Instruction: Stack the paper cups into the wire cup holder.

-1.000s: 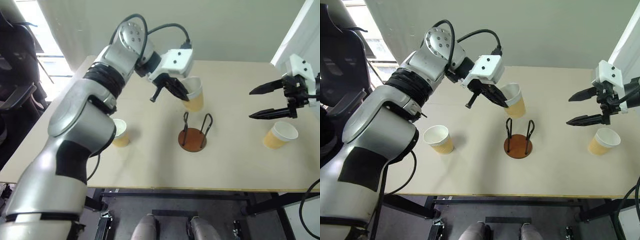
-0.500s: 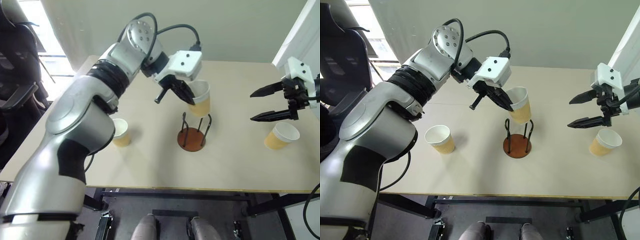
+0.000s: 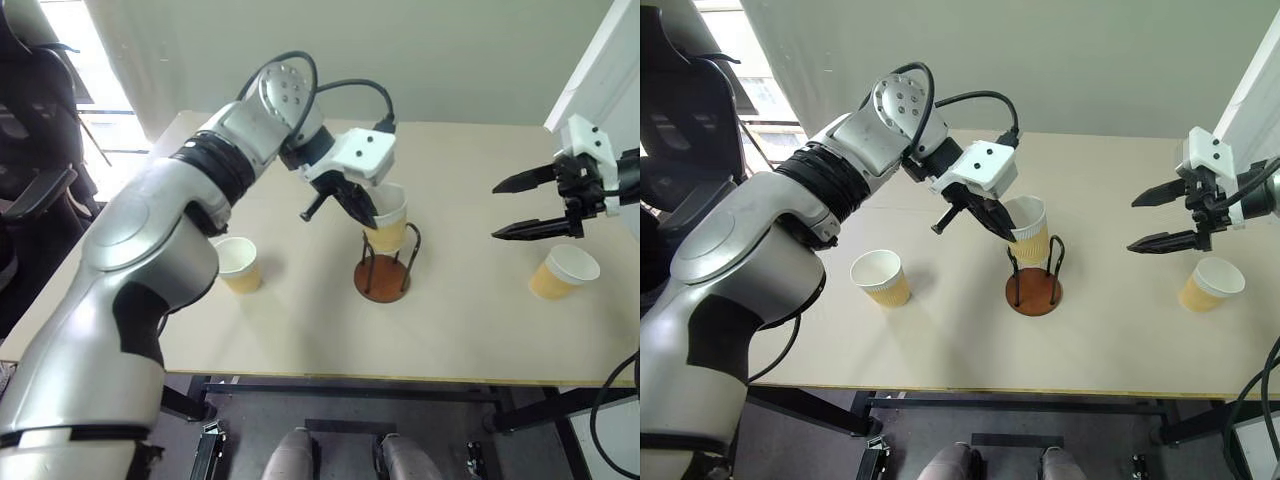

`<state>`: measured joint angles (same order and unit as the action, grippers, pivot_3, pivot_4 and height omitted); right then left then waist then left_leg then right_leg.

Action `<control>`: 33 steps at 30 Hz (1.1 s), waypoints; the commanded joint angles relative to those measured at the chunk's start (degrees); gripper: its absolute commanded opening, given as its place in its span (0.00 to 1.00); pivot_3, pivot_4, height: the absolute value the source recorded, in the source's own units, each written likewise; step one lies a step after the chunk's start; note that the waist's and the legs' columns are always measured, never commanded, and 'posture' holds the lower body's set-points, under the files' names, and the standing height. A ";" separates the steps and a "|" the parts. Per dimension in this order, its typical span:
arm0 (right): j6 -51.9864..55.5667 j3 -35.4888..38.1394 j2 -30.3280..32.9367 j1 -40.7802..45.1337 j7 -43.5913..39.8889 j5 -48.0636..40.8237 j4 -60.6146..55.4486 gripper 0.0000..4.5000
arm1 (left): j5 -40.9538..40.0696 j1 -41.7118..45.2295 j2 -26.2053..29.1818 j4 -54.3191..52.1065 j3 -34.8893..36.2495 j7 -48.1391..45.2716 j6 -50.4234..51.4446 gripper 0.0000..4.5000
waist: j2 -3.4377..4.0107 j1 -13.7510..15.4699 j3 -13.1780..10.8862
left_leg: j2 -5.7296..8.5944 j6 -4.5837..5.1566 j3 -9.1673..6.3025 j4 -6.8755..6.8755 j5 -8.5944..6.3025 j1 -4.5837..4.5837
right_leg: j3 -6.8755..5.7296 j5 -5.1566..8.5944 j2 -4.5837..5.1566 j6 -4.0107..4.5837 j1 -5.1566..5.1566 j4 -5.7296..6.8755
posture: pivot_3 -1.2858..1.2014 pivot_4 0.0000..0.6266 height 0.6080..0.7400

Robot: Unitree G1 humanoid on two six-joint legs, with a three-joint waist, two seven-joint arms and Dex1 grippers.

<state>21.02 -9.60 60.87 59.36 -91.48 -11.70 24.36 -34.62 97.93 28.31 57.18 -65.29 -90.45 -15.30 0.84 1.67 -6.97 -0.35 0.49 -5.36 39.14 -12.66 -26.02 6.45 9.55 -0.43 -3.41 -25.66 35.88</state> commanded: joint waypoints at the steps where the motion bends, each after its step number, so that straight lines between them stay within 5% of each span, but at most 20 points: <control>1: 1.69 3.45 0.02 3.28 0.20 -1.12 1.91 0.95 | -1.72 0.26 0.16 -1.05 0.04 -2.05 0.13 0.00 | 0.00 0.02 0.00 | 0.01 0.00 0.01 0.00 0.00 0.00 | -0.01 0.00 0.00 0.00 0.00 0.00 | 0.52 0.24 1.00; 33: 3.54 6.31 0.62 3.63 1.27 -1.01 1.46 0.95 | 4.64 -1.01 -2.88 4.59 -3.35 -2.05 -9.00 0.00 | 0.00 0.02 0.00 | 0.02 0.00 -0.01 -0.06 -0.01 0.00 | -0.02 0.01 0.03 0.01 -0.01 -0.01 | 0.52 0.24 1.00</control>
<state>24.34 -5.72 60.18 62.41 -90.58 -12.17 27.34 -30.03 96.41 25.56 61.64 -69.77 -90.45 -23.38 0.84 1.69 -6.97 -0.33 0.49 -5.37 39.09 -12.67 -26.03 6.43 9.56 -0.40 -3.40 -25.67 35.87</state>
